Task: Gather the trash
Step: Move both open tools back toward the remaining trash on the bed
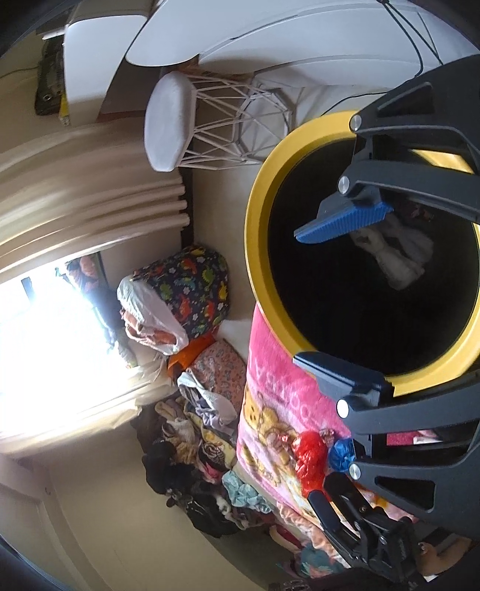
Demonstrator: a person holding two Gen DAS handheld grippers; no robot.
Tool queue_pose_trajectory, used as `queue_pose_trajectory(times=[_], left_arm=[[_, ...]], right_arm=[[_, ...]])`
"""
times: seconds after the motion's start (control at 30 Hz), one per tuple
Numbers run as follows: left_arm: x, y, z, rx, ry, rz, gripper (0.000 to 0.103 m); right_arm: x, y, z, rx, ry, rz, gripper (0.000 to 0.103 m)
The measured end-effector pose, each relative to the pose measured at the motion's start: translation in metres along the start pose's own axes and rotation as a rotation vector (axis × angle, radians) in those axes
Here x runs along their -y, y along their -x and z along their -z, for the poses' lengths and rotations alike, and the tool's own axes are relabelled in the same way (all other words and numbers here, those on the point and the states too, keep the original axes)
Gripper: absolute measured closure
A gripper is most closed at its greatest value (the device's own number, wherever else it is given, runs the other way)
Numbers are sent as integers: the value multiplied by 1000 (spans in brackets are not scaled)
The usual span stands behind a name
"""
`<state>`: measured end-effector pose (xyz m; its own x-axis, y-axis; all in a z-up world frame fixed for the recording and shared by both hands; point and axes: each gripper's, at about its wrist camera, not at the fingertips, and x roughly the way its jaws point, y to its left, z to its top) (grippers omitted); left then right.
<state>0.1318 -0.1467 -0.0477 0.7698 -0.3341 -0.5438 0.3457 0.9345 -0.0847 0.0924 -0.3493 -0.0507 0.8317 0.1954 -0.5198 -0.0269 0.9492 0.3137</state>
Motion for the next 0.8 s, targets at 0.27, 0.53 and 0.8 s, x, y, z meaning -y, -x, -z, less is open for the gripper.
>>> queue_pose_trajectory(times=[0.27,0.53,0.8], left_arm=[[-25,12,-4,35,43,-42,11],[-50,22,-4,68,73,-100,11],[-76,30,-5,87,119,-137,11]], right_arm=[[-26,0,-1,14,49,-15,30],[-54,-3,2,-3,95,-50,27],[-82,-9,9,-25,153,-85,25]])
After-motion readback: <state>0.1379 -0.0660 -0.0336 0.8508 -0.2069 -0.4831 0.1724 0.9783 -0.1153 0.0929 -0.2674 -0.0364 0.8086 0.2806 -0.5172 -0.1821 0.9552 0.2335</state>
